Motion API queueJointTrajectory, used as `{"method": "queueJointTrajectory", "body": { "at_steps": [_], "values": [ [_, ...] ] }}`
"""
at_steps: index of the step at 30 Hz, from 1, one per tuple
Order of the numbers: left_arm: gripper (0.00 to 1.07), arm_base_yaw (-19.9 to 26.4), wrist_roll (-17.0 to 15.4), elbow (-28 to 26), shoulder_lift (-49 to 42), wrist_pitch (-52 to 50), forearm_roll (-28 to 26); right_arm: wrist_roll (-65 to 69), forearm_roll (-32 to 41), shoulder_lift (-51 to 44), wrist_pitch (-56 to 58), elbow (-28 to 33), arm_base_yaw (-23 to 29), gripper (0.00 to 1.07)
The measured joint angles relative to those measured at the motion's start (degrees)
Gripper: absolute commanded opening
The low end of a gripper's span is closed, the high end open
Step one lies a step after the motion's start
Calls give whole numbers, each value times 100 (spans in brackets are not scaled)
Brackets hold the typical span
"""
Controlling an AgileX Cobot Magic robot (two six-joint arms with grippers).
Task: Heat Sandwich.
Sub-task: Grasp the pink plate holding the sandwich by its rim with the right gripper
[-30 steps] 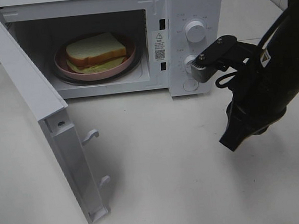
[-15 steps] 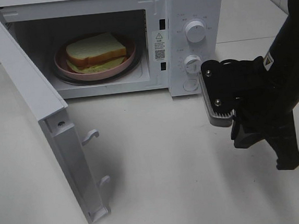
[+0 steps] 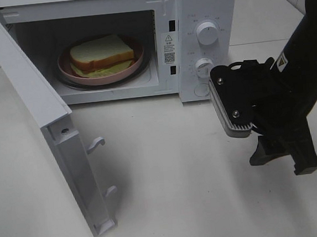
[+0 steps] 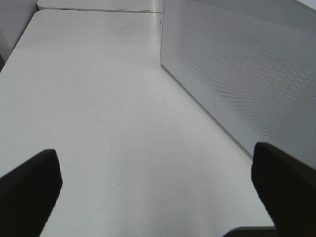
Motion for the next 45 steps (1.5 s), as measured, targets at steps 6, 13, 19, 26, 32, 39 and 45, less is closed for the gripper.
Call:
{"method": "queueJointTrajectory", "body": {
  "at_steps": [6, 13, 19, 26, 32, 39, 45],
  "values": [
    [98, 0, 0, 0, 0, 0, 0, 544, -86, 0, -86, 0, 0, 103],
    [98, 0, 0, 0, 0, 0, 0, 561, -304, 0, -178, 0, 0, 100],
    [98, 0, 0, 0, 0, 0, 0, 252, -344, 0, -493, 0, 0, 99],
    [98, 0, 0, 0, 0, 0, 0, -80, -344, 0, -739, -138, 11, 98],
    [98, 0, 0, 0, 0, 0, 0, -115, -435, 281, -791, -607, 246, 96],
    [98, 0, 0, 0, 0, 0, 0, -178, -487, 957, -814, -1312, 441, 95],
    [98, 0, 0, 0, 0, 0, 0, -384, -590, 1518, -837, -1960, 567, 94]
  ]
}}
